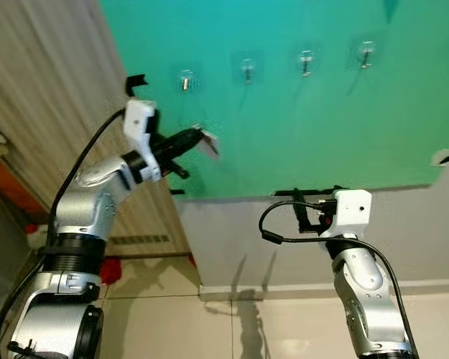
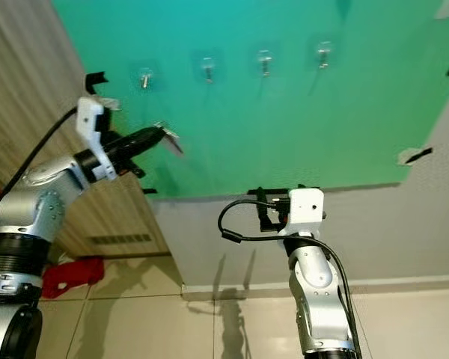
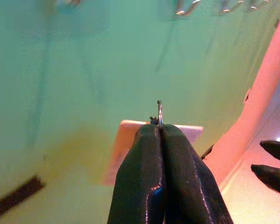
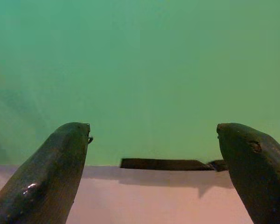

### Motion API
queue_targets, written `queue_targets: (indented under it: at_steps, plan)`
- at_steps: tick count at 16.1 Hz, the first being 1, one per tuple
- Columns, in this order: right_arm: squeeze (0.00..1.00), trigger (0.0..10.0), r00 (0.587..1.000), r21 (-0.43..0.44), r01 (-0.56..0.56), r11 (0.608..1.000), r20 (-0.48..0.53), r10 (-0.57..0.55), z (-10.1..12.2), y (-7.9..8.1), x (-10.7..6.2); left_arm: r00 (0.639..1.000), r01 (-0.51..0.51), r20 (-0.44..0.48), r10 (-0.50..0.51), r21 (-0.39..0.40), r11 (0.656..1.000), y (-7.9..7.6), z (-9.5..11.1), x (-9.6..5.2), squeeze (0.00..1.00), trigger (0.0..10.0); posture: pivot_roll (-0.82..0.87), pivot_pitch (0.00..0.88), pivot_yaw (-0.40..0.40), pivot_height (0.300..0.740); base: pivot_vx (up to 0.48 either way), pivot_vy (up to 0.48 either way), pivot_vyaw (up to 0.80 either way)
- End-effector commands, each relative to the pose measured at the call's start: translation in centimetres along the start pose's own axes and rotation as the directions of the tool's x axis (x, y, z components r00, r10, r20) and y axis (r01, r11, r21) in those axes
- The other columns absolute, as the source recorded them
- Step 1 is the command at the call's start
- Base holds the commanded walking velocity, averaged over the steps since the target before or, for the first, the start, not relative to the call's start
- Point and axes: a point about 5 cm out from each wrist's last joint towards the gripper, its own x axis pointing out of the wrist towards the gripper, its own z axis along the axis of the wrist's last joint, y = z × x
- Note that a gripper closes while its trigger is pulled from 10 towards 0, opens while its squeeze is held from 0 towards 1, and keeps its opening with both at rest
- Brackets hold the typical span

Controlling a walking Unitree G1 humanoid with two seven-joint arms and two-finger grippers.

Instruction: Hang keys on a hook

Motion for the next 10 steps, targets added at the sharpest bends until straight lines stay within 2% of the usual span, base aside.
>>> queue_targets:
  at_steps: [1,6,7,8,10]
  plan:
    - [0.00,10.0,1.000,0.009,-0.011,1.000,0.004,0.011,0.2,0.1,0.0,1.000,-0.010,-0.001,0.011,0.091,0.996,-0.1,0.7,0.0,0.00,10.0,-0.15,0.000,0.141,0.740,0.000,0.000,0.00]
    - [0.00,10.0,1.000,0.002,-0.014,1.000,0.009,0.014,0.3,0.2,0.0,0.997,-0.021,0.081,0.012,0.108,0.994,-0.1,3.6,-0.3,0.00,10.0,-0.15,0.000,0.137,0.740,0.000,0.000,0.00]
    - [0.00,10.0,1.000,0.002,-0.016,1.000,0.007,0.016,0.2,0.2,0.0,0.993,-0.037,0.115,0.027,0.088,0.995,0.1,5.0,-0.4,0.00,10.0,-0.15,0.000,0.137,0.740,0.000,0.000,0.00]
    - [0.00,10.0,1.000,0.003,-0.017,1.000,0.006,0.017,0.2,0.3,0.0,0.991,-0.052,0.126,0.043,0.072,0.996,0.3,5.5,-0.4,0.00,10.0,-0.14,0.000,0.137,0.740,0.000,0.000,0.00]
    - [0.00,10.0,1.000,0.006,-0.021,1.000,0.006,0.021,0.1,0.4,0.1,0.979,-0.090,0.184,0.090,-0.008,0.996,1.3,7.5,-0.8,0.00,10.0,-0.14,0.000,0.138,0.740,0.000,0.000,0.00]
